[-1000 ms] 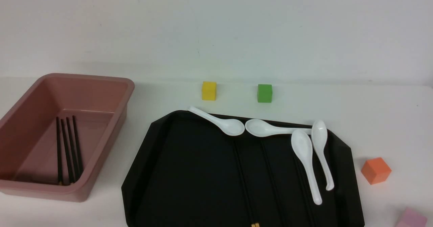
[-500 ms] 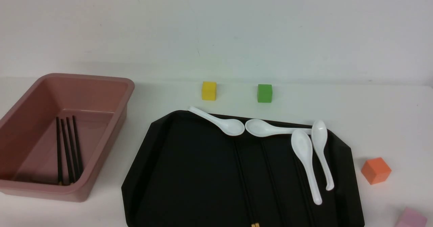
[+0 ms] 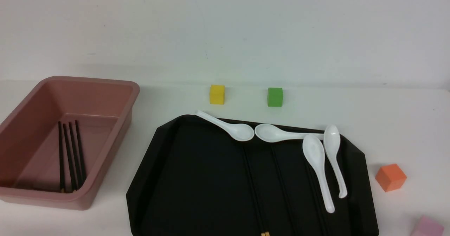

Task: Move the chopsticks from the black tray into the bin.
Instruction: Use the left arm to grab a pair of chopsticks

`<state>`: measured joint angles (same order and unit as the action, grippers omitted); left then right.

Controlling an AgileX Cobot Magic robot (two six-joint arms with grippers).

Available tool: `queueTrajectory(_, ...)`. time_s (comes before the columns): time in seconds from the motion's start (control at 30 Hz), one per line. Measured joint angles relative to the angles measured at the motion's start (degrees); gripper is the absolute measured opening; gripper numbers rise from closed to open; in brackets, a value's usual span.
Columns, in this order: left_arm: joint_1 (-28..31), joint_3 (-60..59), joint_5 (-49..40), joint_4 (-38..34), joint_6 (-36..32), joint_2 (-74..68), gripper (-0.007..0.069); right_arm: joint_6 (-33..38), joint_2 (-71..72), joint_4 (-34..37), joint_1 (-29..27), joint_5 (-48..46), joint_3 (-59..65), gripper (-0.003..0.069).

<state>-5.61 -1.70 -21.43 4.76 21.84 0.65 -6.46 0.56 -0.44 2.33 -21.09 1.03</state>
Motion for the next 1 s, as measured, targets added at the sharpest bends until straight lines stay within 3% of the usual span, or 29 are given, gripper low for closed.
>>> queueTrajectory(0.2,0.0,0.0,0.57,-4.13,3.96,0.0,0.0101,0.0,0.0,0.0,0.0,0.0,0.0,0.024)
queueTrajectory(0.3,0.0,0.0,0.9,-19.52,16.43,0.0,0.0105,0.0,0.0,0.0,0.0,0.0,0.0,0.024)
queueTrajectory(0.33,0.0,0.0,0.9,-20.46,17.14,0.0,0.0105,0.0,0.0,0.0,0.0,0.0,0.0,0.024)
queueTrajectory(0.37,0.0,0.0,0.97,-27.41,22.54,0.0,0.0108,0.0,0.0,0.0,0.0,0.0,0.0,0.024)
queueTrajectory(0.53,0.0,0.0,1.64,-41.13,31.9,0.0,0.0113,0.0,0.0,0.0,0.0,0.0,0.0,0.024)
queueTrajectory(0.83,0.0,3.64,15.81,-43.87,31.08,0.0,0.0097,0.0,0.0,0.0,0.0,0.0,0.0,0.024)
queueTrajectory(0.9,0.0,9.03,15.22,-41.19,26.58,-0.55,0.0055,0.0,0.0,0.0,0.0,0.0,0.0,0.024)
queueTrajectory(1.0,0.0,19.82,5.41,-34.93,17.7,-7.77,-0.0013,0.0,0.0,0.0,0.0,0.0,0.0,0.024)
